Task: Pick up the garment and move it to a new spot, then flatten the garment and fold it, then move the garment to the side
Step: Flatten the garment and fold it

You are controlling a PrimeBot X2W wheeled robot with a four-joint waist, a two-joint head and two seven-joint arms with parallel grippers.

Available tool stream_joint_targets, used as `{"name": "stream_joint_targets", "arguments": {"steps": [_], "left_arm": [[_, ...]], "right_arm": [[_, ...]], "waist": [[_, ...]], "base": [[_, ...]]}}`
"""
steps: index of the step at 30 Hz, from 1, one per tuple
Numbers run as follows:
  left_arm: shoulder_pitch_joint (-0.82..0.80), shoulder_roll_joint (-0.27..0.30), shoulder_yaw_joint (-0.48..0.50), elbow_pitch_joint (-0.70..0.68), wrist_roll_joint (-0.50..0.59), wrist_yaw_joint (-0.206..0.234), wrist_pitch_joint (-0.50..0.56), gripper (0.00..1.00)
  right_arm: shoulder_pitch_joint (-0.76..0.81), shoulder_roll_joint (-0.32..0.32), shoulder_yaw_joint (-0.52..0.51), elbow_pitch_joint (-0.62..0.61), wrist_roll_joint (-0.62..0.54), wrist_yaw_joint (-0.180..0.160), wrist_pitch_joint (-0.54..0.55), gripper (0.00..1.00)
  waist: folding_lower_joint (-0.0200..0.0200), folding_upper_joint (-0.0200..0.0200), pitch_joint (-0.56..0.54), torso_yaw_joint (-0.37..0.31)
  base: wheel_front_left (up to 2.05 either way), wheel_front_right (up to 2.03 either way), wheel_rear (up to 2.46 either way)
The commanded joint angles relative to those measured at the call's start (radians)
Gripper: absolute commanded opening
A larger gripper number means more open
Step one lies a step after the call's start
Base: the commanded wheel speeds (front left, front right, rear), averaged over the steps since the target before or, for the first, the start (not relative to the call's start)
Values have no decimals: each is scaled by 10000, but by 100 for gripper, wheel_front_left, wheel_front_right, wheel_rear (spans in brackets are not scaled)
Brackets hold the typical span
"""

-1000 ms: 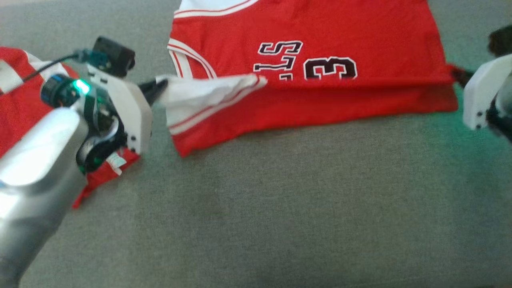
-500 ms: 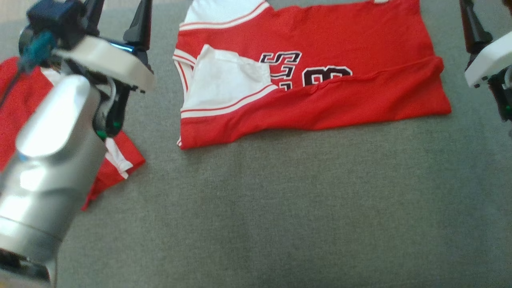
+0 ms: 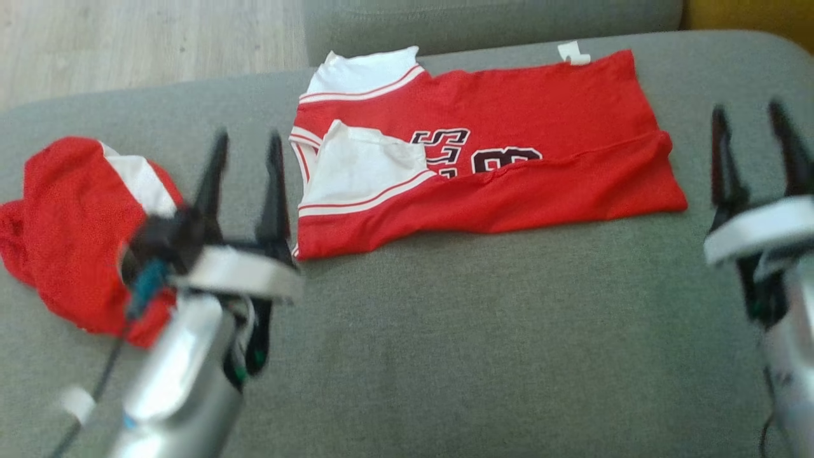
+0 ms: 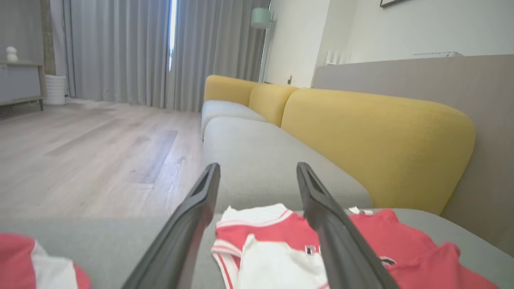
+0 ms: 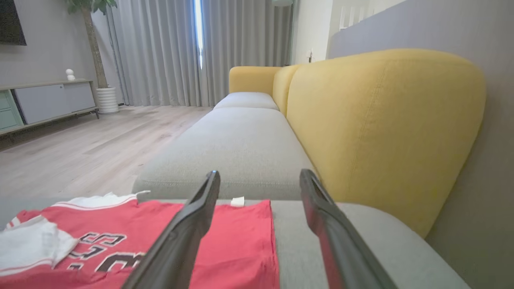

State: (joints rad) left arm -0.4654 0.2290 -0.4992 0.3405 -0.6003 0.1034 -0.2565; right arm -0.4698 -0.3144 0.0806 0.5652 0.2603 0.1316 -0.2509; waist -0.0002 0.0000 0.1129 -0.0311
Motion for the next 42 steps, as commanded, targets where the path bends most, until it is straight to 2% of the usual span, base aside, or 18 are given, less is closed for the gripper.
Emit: {"name": "stream_joint_targets", "arguments": {"steps": [1,8,15,19,25,35,42], "left_arm": [[-197,126,475,-315,136,-34,-51,100],[1038,-520,782,5,766,-310,-52,100],[1042,-795,1046,567,1120,-520,-52,100],[667,-849,1054,1186,1187,-421,51,100],[-18,-910,1041,2326,1164,-91,856,100],[-612,-1012,853,3525,964,-223,1810,100],[-857,-950,707,4290,1062,290,2734,100]], "right_arm": [[94,24,31,-391,-138,-9,-106,100],[1637,805,-576,-1142,-799,-9,88,100],[1987,1221,-797,-1848,-1155,-9,425,100],[1912,1292,-805,-2208,-1253,-9,595,100],[1727,1330,-746,-2527,-1369,-9,790,100],[1367,1449,-540,-2652,-1428,-9,886,100],[1174,1486,-410,-2633,-1448,-9,884,100]], "waist": [[2,0,-126,-8],[2,0,-341,-40],[2,0,-113,-157],[2,0,206,-246],[2,0,676,-397],[2,0,1095,-726],[2,0,1276,-905]], "base": [[0,0,0],[0,0,0],[0,0,0],[0,0,0],[0,0,0],[0,0,0],[0,0,0]]}}
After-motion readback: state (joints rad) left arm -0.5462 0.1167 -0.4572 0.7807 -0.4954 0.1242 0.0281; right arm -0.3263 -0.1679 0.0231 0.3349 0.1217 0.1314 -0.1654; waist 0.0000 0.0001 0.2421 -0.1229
